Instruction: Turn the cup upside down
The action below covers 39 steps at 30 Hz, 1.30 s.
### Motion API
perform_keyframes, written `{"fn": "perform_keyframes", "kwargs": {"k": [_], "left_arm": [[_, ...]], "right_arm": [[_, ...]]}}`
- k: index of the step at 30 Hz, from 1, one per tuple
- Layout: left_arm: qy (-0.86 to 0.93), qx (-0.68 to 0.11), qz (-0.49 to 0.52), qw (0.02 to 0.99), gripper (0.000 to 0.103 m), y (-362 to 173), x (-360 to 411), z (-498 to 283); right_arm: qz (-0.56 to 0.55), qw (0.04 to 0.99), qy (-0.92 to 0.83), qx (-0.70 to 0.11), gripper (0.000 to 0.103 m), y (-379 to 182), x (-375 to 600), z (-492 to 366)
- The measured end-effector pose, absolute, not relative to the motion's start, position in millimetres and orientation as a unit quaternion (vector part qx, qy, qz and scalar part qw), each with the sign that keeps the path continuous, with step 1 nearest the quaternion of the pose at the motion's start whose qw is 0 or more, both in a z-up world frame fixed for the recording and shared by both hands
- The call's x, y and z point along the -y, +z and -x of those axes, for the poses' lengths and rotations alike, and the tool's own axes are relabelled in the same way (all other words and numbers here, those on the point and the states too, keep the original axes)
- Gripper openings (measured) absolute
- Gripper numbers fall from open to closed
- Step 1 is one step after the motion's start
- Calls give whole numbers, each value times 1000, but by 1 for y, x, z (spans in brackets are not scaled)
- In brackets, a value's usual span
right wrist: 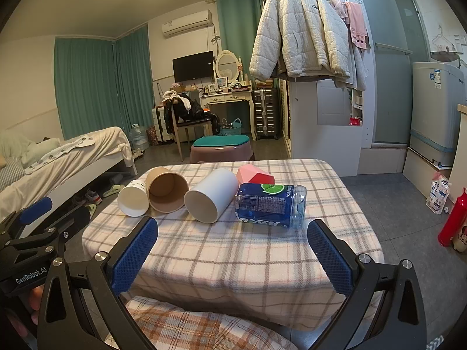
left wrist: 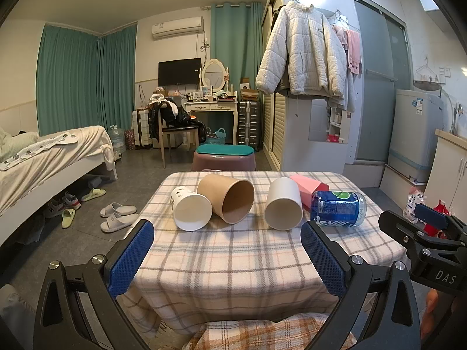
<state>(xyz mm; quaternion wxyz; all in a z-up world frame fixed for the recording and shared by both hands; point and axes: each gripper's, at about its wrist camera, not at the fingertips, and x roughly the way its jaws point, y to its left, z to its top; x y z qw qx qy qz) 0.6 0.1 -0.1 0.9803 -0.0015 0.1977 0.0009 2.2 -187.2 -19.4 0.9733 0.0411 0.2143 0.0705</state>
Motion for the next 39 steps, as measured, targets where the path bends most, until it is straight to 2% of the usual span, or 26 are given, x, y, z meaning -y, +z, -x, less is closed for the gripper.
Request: {"fn": "perform_keyframes", "kwargs": {"k": [39], "left_arm": [[0,-196,1,981,103,-4,1,3]], "right_arm": [[-43,972,71,-220,103,-18,191,-5]]}}
